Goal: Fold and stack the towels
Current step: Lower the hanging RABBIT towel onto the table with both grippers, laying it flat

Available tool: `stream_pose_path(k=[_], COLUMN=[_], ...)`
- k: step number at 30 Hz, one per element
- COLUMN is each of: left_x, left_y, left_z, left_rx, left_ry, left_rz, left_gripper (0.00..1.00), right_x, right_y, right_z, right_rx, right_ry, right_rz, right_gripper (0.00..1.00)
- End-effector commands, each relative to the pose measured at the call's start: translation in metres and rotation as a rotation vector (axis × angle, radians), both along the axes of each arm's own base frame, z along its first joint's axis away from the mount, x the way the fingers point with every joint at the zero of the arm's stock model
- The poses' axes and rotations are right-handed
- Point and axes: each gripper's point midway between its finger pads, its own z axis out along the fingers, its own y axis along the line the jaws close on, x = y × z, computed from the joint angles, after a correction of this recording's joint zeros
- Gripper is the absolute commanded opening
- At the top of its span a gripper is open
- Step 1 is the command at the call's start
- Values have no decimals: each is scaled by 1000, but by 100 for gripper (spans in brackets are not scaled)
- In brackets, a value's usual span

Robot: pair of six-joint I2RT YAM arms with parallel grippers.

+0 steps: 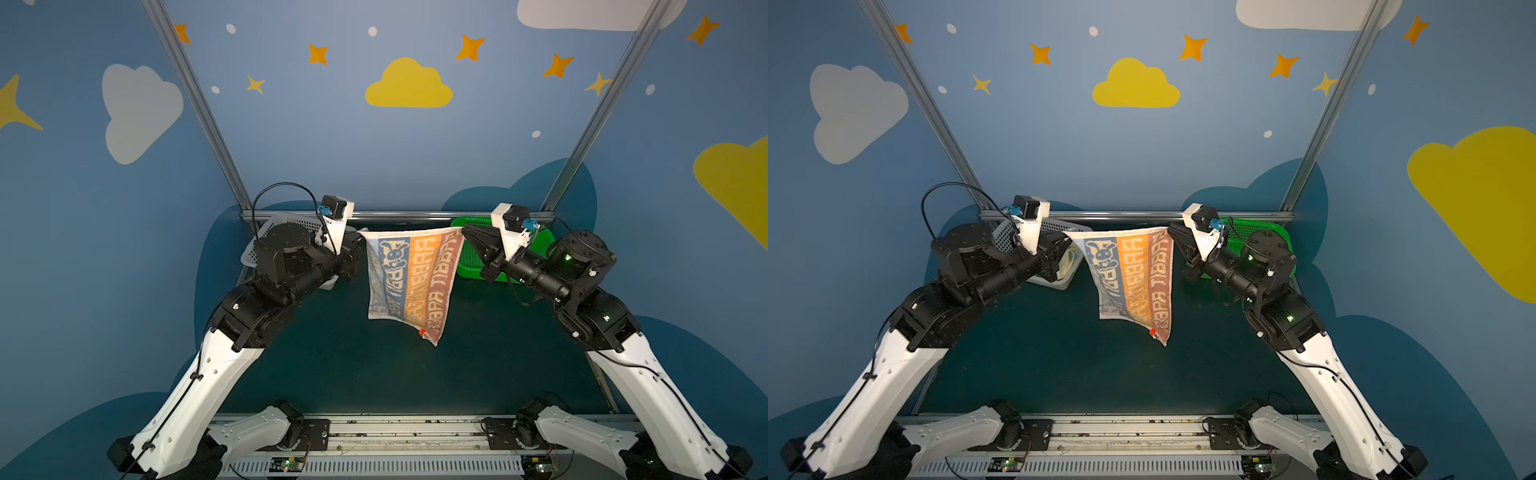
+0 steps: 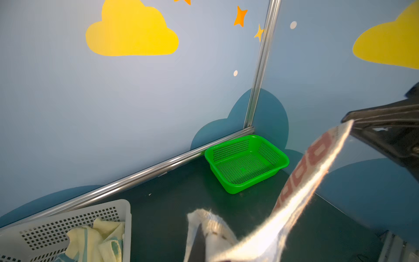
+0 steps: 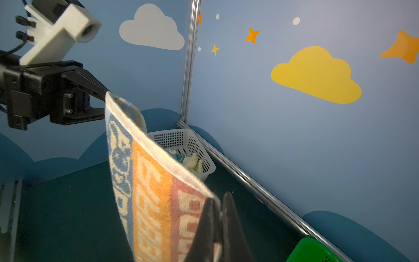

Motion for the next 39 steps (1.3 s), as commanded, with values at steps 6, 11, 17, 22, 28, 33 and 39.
stream_pose_path(k=[6,11,17,22,28,33,39], left_x=[-1,29,84,136,192,221,234], left_y=[5,3,6,8,-2,-8,-16], left_z=[3,-23,-69,-114,-164,-206,-248], left_rx=[-9,58,152,242,326,401,436], left_ry=[-11,29,109,183,266,342,418], left_rz=[27,99,202,278,312,338,325], left_gripper=[4,4,4,4,4,4,4], right_x=[9,36,81,123,168,190,194], right_y=[-5,-10,-8,-12,-16,-17,-23], right_z=[4,-12,-53,-92,-136,-178,-222], right_rx=[33,-19,-101,-139,-180,-210,-208], right_ry=[-2,0,57,125,186,259,362], right_rz=[-61,-172,-269,-339,-390,-397,-388], right_gripper=[0,0,0,0,0,0,0])
